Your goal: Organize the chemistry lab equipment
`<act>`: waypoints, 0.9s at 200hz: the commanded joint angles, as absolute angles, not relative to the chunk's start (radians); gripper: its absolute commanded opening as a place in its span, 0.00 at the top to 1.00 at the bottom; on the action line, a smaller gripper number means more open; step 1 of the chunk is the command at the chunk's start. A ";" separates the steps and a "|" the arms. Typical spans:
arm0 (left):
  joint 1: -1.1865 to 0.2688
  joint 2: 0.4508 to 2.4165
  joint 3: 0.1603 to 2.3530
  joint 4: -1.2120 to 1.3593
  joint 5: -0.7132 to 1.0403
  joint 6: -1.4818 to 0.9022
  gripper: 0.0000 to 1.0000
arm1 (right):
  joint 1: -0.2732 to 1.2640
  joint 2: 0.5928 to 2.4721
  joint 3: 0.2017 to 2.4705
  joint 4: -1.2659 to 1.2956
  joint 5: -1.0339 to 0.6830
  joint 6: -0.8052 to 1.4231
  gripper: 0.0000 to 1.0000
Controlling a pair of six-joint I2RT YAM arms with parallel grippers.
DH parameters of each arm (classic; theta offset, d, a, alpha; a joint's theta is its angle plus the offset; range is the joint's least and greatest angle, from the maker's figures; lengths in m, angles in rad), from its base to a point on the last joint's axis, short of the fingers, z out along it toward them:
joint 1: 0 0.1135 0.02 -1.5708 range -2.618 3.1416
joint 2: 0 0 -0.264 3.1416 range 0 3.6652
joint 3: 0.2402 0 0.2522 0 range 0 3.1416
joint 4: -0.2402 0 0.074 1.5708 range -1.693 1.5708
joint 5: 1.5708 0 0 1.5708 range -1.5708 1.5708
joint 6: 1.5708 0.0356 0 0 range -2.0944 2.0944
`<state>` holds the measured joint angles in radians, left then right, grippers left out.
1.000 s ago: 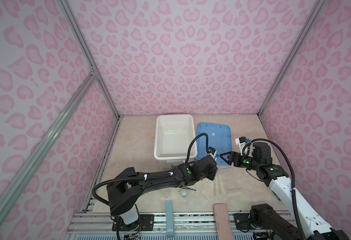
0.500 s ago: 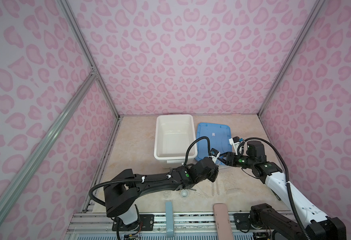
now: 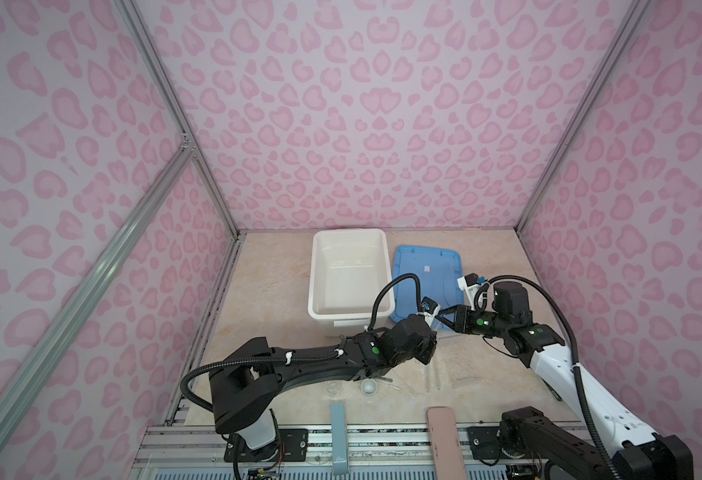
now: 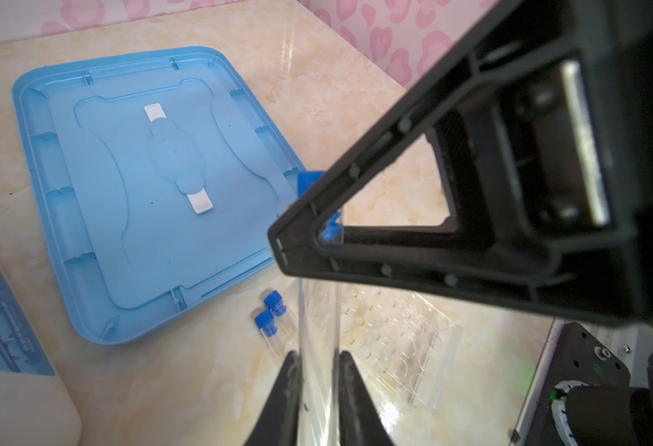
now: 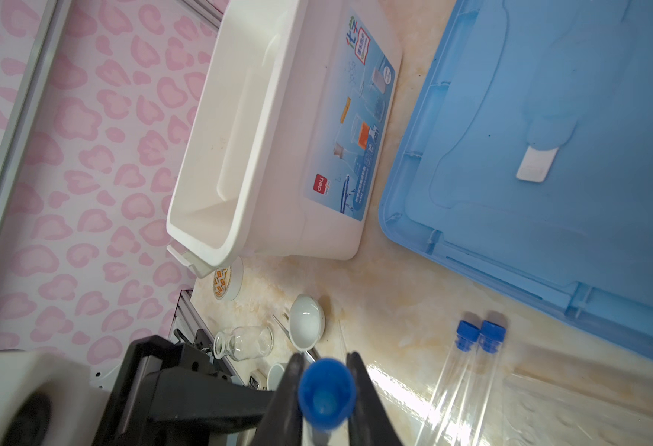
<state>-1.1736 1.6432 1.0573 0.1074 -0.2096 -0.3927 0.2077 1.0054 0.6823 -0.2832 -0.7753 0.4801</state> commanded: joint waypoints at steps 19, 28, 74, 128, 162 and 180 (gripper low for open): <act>-1.177 1.651 1.062 0.158 -0.229 -0.390 0.71 | 0.208 0.996 0.674 -0.276 -0.741 0.468 0.82; -1.177 1.652 1.065 0.156 -0.233 -0.390 0.53 | 0.207 0.990 0.670 -0.276 -0.725 0.463 0.83; -1.174 1.597 1.135 0.041 -0.220 -0.603 0.02 | 0.243 0.840 0.659 -0.322 -0.390 0.338 0.84; -1.177 1.592 1.125 0.027 -0.145 -0.830 0.01 | 0.411 0.653 0.569 -0.248 0.077 0.280 0.84; -1.181 1.614 1.114 0.021 -0.122 -0.847 0.01 | 0.550 0.584 0.509 -0.230 0.353 0.262 0.84; -1.184 1.628 1.109 0.035 -0.099 -0.857 0.00 | 0.605 0.544 0.476 -0.219 0.461 0.262 0.84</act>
<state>-1.1801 1.6081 1.1172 0.0284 -0.1341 -0.8146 0.5518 0.5797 0.5098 -0.2623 0.2108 0.2775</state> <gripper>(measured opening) 0.997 0.166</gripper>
